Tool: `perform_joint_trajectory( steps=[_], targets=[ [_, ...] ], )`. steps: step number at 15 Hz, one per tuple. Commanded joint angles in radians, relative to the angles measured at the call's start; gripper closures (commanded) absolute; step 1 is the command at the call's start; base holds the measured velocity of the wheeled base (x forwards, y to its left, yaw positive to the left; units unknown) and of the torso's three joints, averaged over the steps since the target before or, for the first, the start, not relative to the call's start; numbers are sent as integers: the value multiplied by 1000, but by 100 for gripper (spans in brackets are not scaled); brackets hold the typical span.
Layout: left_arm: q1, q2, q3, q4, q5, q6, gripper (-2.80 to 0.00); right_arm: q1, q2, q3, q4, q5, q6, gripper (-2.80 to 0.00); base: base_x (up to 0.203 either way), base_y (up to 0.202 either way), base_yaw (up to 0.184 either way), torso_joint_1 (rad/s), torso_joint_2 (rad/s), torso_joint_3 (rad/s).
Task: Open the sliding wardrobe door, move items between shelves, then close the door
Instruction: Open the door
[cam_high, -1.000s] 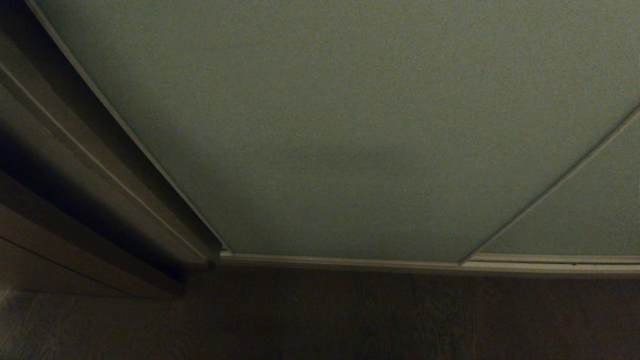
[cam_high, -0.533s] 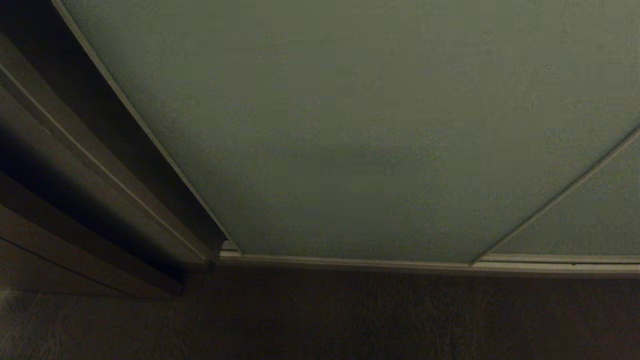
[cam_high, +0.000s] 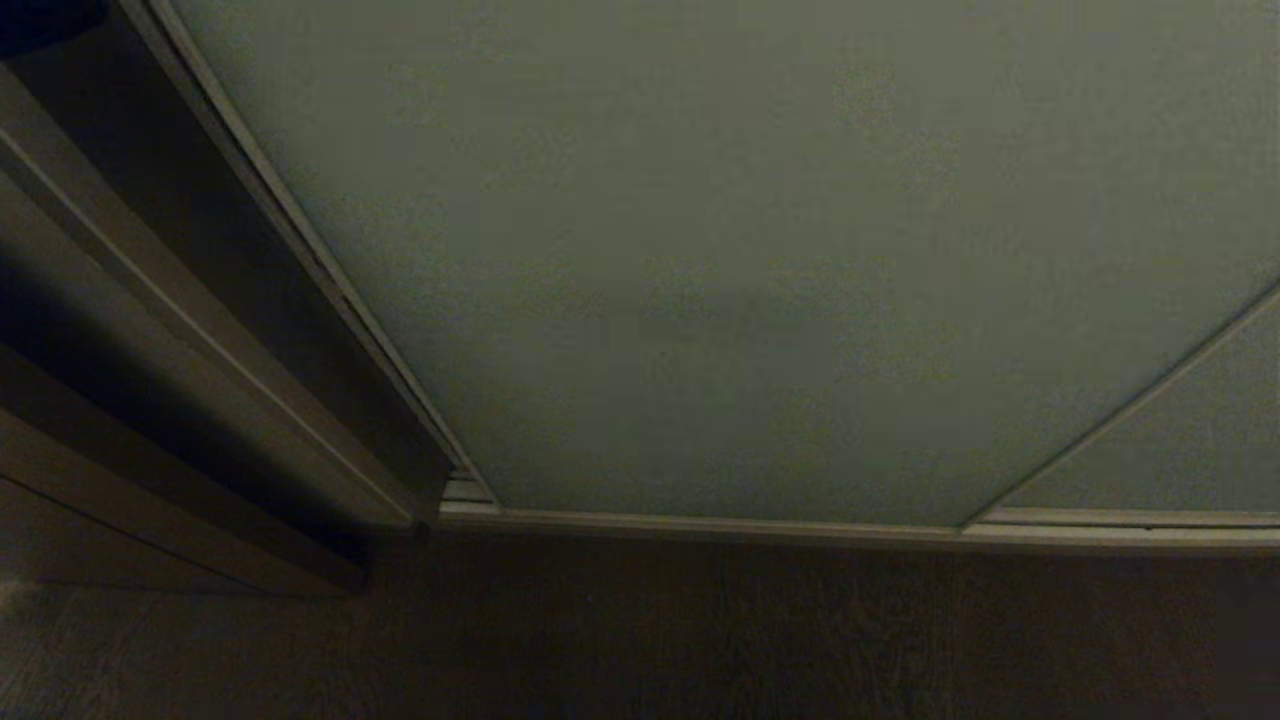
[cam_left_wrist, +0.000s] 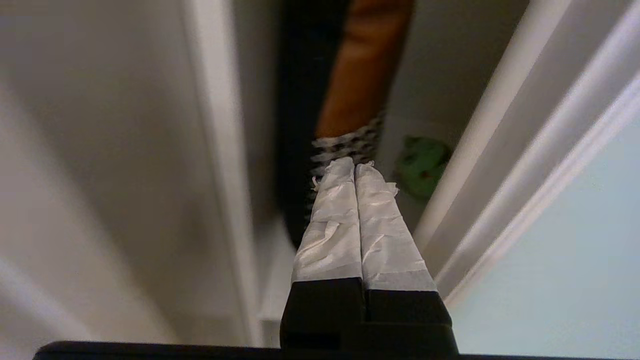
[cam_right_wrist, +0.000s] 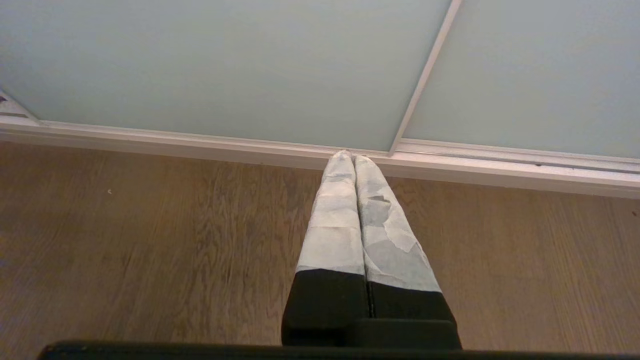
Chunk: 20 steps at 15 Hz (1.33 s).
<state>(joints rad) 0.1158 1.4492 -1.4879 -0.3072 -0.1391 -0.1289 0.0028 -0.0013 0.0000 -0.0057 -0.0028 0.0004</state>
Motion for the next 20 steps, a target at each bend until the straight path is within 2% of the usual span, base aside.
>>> perform_joint_trajectory(
  steps=[1,3,10,13,16,18,20],
  targets=[
    [-43,37,-29,-5,14,1,0,0,0,0,0,0,0,0,0,0,0,0,0,0],
    [-88,60,-37,-10,45,6,0,0,0,0,0,0,0,0,0,0,0,0,0,0],
    [-230,65,-45,2,49,8,0,0,0,0,0,0,0,0,0,0,0,0,0,0],
    [-326,65,-45,2,52,15,0,0,0,0,0,0,0,0,0,0,0,0,0,0],
    [-437,66,-33,2,86,25,0,0,0,0,0,0,0,0,0,0,0,0,0,0],
    [-458,65,-9,0,98,28,0,0,0,0,0,0,0,0,0,0,0,0,0,0],
    [-429,60,-1,3,130,29,0,0,0,0,0,0,0,0,0,0,0,0,0,0]
  ],
)
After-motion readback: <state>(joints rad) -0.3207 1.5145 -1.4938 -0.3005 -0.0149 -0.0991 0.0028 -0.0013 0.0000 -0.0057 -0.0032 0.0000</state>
